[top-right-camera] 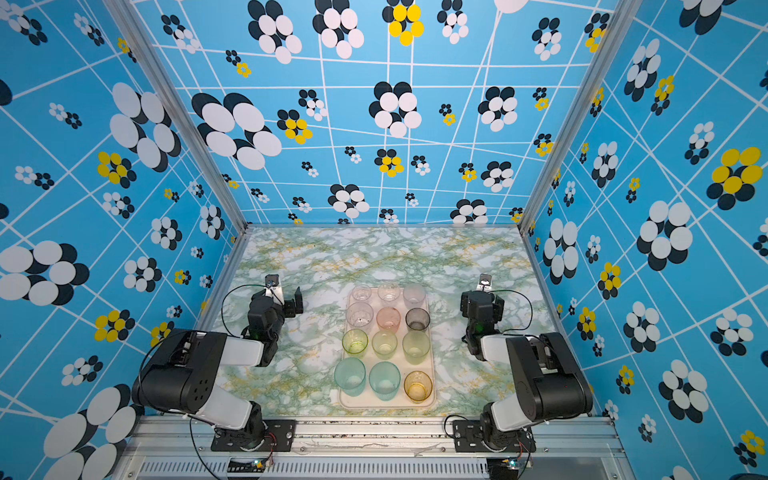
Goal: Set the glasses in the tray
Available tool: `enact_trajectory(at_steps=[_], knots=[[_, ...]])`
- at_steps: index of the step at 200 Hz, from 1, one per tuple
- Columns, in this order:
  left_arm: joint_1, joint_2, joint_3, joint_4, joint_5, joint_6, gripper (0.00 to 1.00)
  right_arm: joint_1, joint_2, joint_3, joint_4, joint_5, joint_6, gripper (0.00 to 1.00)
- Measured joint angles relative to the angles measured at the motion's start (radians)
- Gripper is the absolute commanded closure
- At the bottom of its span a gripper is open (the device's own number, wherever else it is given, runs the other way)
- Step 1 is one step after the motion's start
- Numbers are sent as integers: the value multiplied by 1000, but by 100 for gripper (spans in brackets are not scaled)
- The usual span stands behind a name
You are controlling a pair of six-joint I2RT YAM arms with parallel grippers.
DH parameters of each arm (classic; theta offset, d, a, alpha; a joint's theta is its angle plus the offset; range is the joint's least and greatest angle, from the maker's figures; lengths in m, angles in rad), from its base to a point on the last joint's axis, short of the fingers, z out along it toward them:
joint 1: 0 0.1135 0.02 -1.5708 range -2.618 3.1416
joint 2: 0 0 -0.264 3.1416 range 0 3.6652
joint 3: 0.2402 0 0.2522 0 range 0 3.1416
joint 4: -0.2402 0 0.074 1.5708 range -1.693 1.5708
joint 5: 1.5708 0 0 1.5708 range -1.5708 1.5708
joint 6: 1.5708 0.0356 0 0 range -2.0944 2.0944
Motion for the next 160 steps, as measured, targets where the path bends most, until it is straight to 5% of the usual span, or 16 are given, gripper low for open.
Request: enact_trajectory(at_steps=[65, 82, 160], knots=[[3, 0, 2, -19, 7, -2, 1, -55, 33, -10, 152, -81, -11, 14], [12, 0, 9, -40, 16, -4, 1, -57, 37, -13, 148, -93, -9, 1], [32, 0, 34, -84, 38, -16, 1, -74, 39, -13, 173, -126, -7, 1]])
